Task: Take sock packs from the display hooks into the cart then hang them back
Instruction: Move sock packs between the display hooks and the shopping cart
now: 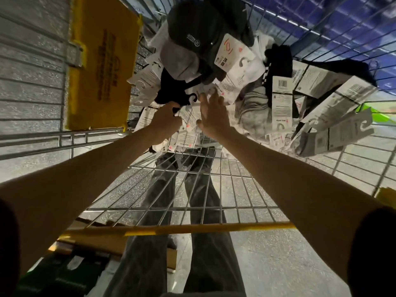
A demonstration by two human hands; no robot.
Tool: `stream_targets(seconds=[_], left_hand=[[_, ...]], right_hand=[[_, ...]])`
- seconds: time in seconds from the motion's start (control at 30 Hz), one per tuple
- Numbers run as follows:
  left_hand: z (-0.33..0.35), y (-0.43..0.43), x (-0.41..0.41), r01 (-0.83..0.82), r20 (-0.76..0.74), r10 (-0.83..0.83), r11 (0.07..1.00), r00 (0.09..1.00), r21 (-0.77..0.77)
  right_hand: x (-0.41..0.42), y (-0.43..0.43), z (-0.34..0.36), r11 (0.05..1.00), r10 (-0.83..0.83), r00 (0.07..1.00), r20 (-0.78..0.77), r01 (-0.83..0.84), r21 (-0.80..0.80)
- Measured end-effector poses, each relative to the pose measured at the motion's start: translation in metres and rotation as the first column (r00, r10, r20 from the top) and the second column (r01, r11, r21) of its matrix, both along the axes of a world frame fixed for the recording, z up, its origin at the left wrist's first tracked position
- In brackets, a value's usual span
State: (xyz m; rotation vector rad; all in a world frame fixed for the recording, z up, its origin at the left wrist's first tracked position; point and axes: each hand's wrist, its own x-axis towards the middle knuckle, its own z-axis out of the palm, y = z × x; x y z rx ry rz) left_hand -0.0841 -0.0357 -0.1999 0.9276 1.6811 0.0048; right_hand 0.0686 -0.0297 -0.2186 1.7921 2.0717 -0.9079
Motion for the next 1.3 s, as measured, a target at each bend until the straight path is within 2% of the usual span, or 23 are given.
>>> stream_targets(seconds=[0.07, 0.13, 0.3, 0.37, 0.47, 0.6, 0.67, 0.73, 0.8, 0.87, 1.0, 1.17, 1.23, 1.3], left_hand=[[-0.004, 0.002, 0.007, -0.124, 0.004, 0.124, 0.992, 0.992, -0.018], [-0.005, 0.001, 0.012, -0.223, 0.033, 0.224, 0.974, 0.974, -0.034], [-0.008, 0.001, 0.014, -0.413, 0.229, 0.442, 0.896, 0.867, -0.164], [-0.01, 0.005, 0.015, -0.361, 0.232, 0.396, 0.915, 0.889, -0.179], [-0.014, 0.007, 0.016, -0.276, 0.173, 0.319, 0.933, 0.932, -0.229], [-0.02, 0.01, 0.019, -0.307, 0.16, 0.362, 0.907, 0.918, -0.289], [-0.02, 0.009, 0.01, -0.306, 0.218, 0.389, 0.891, 0.895, -0.336], [-0.018, 0.008, -0.002, -0.286, 0.31, 0.401, 0.89, 0.862, -0.356], [-0.01, 0.005, -0.008, -0.28, 0.341, 0.384, 0.907, 0.858, -0.316], [-0.005, 0.001, -0.011, -0.275, 0.331, 0.363, 0.919, 0.871, -0.283], [0.001, -0.006, -0.006, -0.241, 0.312, 0.317, 0.935, 0.896, -0.259], [-0.008, -0.01, 0.011, -0.323, 0.195, 0.402, 0.883, 0.895, -0.34], [-0.013, -0.01, 0.013, -0.304, 0.196, 0.397, 0.874, 0.897, -0.38], [-0.016, -0.01, 0.013, -0.328, 0.201, 0.43, 0.857, 0.88, -0.398]], right_hand=[[-0.003, -0.011, 0.001, 0.996, 0.079, 0.996, 0.042, -0.08, 0.028], [-0.003, -0.022, 0.001, 0.995, 0.09, 0.995, 0.035, -0.091, 0.035], [0.01, -0.043, -0.003, 0.961, 0.225, 0.972, 0.075, -0.234, 0.148], [0.014, -0.045, -0.002, 0.948, 0.247, 0.963, 0.109, -0.264, 0.178], [0.011, -0.041, -0.003, 0.947, 0.226, 0.971, 0.072, -0.236, 0.216], [0.002, -0.036, 0.003, 0.942, 0.272, 0.961, 0.049, -0.277, 0.192], [0.002, -0.038, 0.004, 0.952, 0.256, 0.967, -0.013, -0.25, 0.178], [0.006, -0.043, 0.0, 0.937, 0.234, 0.965, -0.116, -0.192, 0.292], [0.02, -0.048, -0.006, 0.889, 0.279, 0.941, -0.19, -0.179, 0.422], [0.034, -0.047, -0.004, 0.86, 0.337, 0.928, -0.158, -0.235, 0.454], [0.043, -0.039, -0.009, 0.867, 0.353, 0.935, 0.019, -0.335, 0.369], [0.011, -0.034, -0.007, 0.92, 0.373, 0.909, 0.186, -0.388, 0.056], [0.002, -0.039, -0.01, 0.934, 0.334, 0.906, 0.259, -0.355, 0.038], [-0.006, -0.04, -0.014, 0.951, 0.261, 0.917, 0.301, -0.298, 0.085]])
